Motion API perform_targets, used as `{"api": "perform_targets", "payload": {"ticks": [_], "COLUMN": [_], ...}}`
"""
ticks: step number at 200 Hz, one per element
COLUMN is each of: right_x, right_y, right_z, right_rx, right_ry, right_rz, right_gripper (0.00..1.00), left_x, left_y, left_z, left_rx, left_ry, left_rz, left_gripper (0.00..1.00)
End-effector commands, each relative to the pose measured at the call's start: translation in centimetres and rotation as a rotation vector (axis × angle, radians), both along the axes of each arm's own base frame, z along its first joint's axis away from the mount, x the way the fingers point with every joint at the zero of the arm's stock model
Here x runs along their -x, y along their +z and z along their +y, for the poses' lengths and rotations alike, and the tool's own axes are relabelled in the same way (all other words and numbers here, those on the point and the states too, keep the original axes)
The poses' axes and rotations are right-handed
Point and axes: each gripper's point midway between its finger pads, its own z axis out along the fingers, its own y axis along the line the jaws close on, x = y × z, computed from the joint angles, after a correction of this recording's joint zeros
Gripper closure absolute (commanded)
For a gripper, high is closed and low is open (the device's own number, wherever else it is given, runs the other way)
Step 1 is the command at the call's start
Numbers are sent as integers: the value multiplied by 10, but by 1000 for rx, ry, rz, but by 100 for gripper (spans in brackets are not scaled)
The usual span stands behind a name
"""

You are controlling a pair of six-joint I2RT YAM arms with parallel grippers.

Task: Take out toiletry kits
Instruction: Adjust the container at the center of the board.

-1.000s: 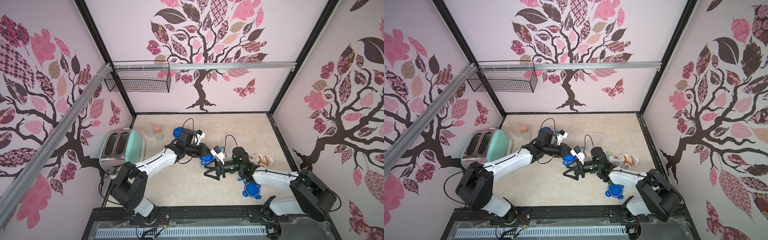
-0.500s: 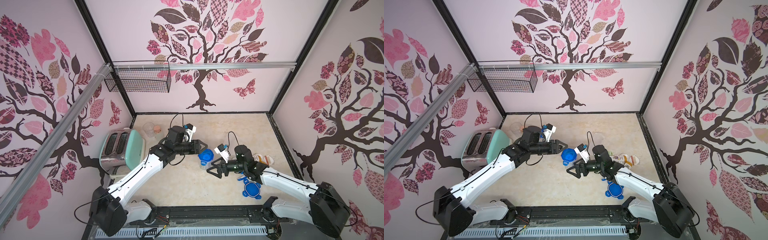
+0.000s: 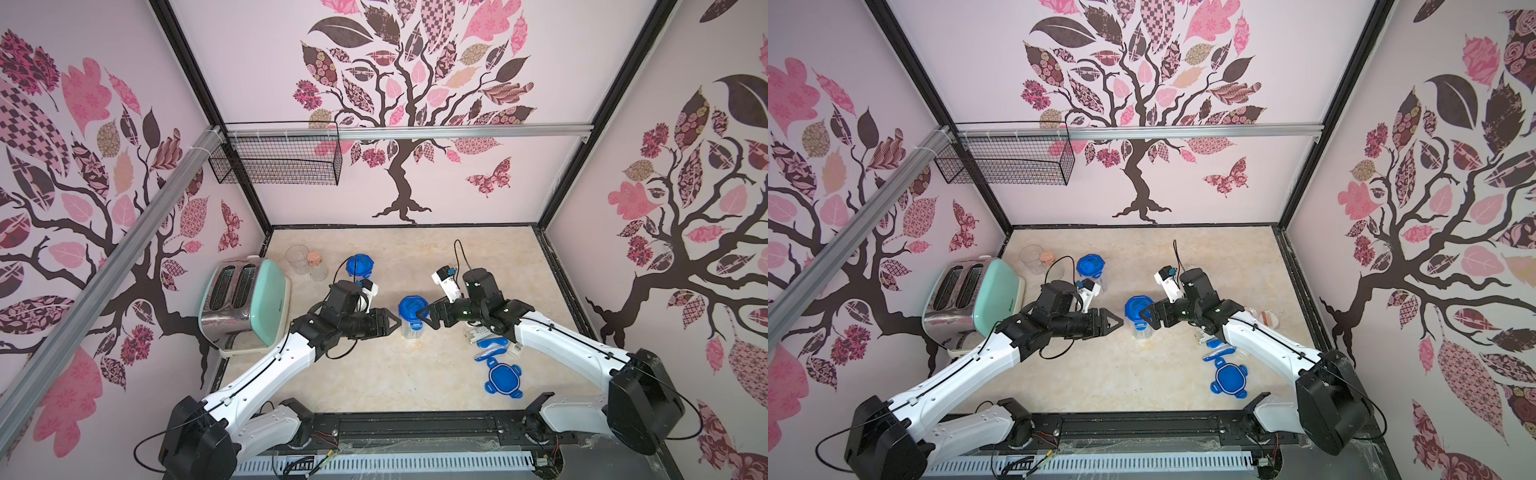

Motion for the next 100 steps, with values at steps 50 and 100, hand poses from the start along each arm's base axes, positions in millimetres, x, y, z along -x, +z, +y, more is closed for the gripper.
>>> {"api": "perform_targets", "payload": {"ticks": [50, 100], "right_x": [21, 60], "right_y": [11, 18], "right_z": [23, 22], "right_rx": [-153, -314], "right_ry": [130, 195], "right_rz": [90, 148], "right_gripper": [12, 13], "left_x": [-23, -44], "left_y": [10, 5], "left_z": [-27, -24], "left_rx": [67, 51], "left_ry": [-40, -4], "left_rz": [-23, -25], "left_gripper": [40, 42]}}
